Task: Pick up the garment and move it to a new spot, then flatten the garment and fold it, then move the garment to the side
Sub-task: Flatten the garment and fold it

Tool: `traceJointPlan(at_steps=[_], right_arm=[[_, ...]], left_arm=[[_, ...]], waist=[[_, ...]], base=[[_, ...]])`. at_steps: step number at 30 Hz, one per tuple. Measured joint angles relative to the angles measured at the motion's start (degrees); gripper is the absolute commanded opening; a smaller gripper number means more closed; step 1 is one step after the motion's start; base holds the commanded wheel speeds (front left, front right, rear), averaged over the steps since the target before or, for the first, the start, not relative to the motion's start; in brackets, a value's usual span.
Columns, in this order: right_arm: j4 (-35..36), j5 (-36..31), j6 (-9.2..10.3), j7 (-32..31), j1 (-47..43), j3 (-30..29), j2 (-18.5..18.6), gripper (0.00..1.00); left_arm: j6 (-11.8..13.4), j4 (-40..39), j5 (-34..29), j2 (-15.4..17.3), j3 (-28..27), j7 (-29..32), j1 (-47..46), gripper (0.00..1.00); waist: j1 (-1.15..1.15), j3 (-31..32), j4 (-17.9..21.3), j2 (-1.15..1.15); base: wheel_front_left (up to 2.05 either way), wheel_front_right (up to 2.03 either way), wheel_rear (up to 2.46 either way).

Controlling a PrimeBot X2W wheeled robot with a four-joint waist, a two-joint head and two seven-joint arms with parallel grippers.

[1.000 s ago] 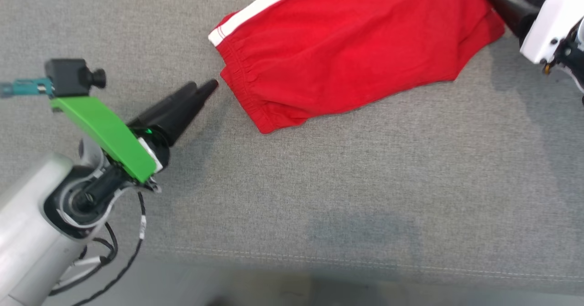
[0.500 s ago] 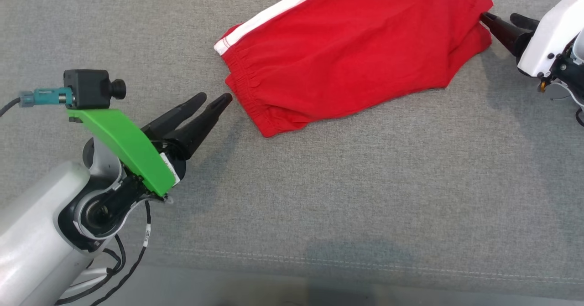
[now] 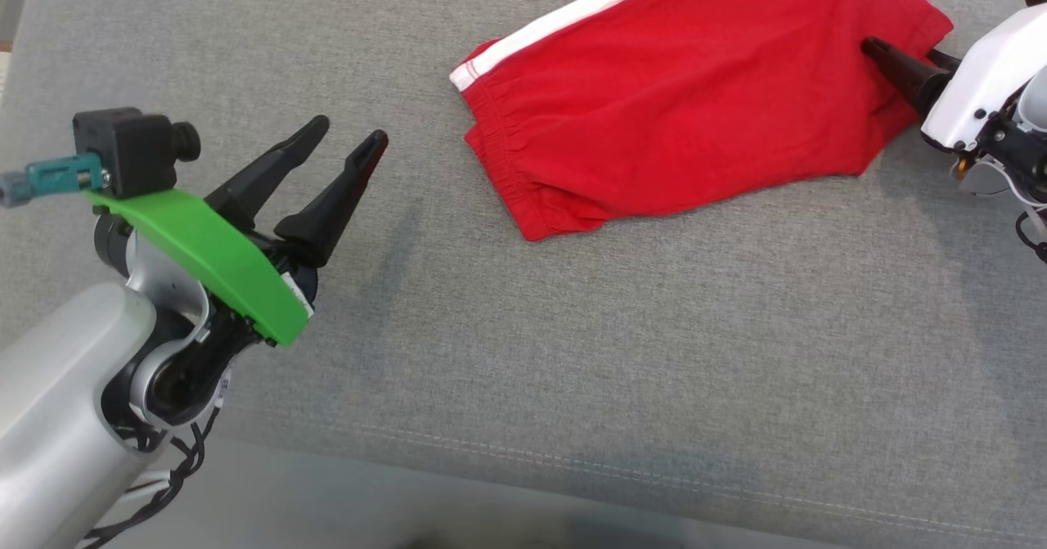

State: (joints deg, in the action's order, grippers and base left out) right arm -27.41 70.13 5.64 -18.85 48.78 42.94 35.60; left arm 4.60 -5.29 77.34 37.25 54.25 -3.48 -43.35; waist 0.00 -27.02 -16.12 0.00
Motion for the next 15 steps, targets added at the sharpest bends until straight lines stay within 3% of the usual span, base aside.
traceJointPlan(at_steps=[2,3,4,15], right_arm=[[-0.41,0.03,-0.07,0.15,-0.06,0.01,-0.47,0.35],[-0.68,0.10,-0.09,0.18,-0.18,0.01,-0.58,0.05],[-0.99,0.29,-0.25,0.25,-0.35,0.01,-0.59,0.00],[-3.20,1.05,-2.34,0.74,-3.99,0.36,-0.94,0.00]], left_arm=[[0.47,0.36,-0.37,0.18,-0.05,-1.48,0.73,1.00],[0.48,0.48,-0.35,0.09,-0.04,-2.23,1.56,1.00],[0.59,0.67,-0.31,-0.08,-0.07,-2.94,2.55,1.00],[1.05,1.47,2.00,-0.76,-2.19,-8.77,10.39,1.00]], waist=[[0.00,0.22,-0.55,0.00],[0.00,0.37,-0.79,0.00],[0.00,0.54,-1.00,0.00],[0.00,3.37,-1.80,0.00]], base=[[0.00,0.00,0.00],[0.00,0.00,0.00],[0.00,0.00,0.00],[0.00,0.00,0.00]])
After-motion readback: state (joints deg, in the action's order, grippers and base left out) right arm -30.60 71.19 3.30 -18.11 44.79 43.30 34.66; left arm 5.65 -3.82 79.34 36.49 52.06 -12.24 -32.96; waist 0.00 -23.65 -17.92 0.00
